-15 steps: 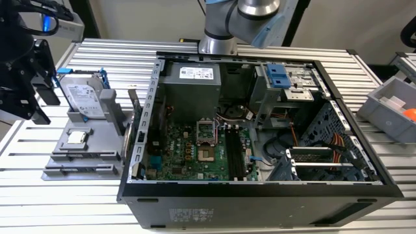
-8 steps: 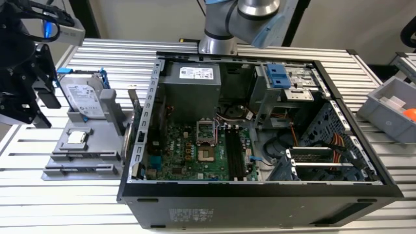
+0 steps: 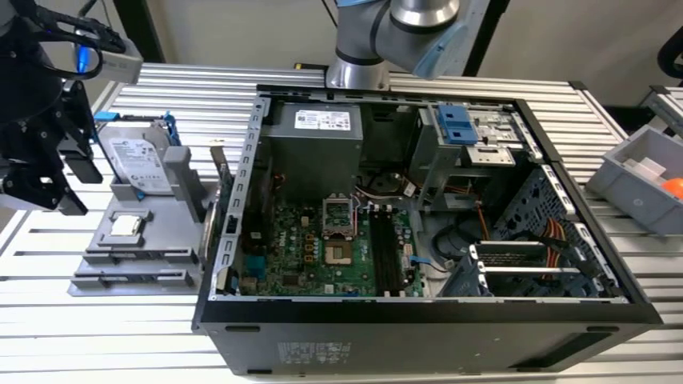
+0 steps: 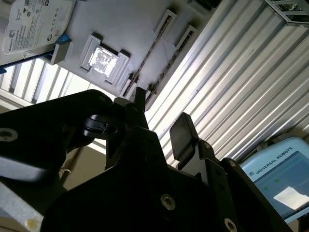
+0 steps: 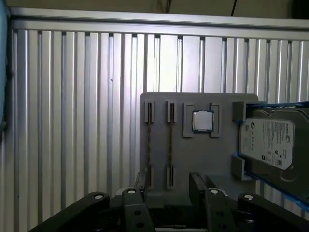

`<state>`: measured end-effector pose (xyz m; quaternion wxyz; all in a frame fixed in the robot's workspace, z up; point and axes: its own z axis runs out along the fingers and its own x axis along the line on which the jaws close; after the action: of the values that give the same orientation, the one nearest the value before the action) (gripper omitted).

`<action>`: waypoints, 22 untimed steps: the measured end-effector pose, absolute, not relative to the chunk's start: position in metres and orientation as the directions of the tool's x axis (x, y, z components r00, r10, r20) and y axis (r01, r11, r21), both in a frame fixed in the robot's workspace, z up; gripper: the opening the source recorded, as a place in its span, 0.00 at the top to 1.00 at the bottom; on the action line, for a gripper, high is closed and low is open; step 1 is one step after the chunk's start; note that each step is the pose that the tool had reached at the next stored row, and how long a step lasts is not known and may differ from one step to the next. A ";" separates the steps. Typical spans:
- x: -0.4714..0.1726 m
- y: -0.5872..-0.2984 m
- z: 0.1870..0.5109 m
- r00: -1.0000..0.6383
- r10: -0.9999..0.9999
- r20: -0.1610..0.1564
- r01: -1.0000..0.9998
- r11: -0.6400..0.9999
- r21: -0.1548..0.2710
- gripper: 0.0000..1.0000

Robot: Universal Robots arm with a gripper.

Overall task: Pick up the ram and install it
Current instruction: 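Pick up the ram and move it above insertion slot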

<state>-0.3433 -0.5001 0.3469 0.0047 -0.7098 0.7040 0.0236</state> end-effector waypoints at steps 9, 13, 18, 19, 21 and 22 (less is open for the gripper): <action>-0.343 -0.500 0.340 0.008 -0.999 -0.040 -1.000 -0.009 0.027 0.00; -0.343 -0.500 0.336 0.006 -0.999 -0.040 -1.000 -0.007 0.027 0.00; -0.343 -0.500 0.332 0.001 -0.999 -0.040 -1.000 -0.002 0.027 0.00; -0.343 -0.500 0.331 0.000 -0.999 -0.040 -1.000 -0.001 0.027 0.00; -0.343 -0.500 0.330 -0.001 -0.999 -0.040 -1.000 -0.001 0.027 0.00; -0.343 -0.500 0.329 -0.001 -0.999 -0.040 -1.000 0.000 0.027 0.00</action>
<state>-0.3433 -0.5002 0.3289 0.0048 -0.7068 0.7070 0.0236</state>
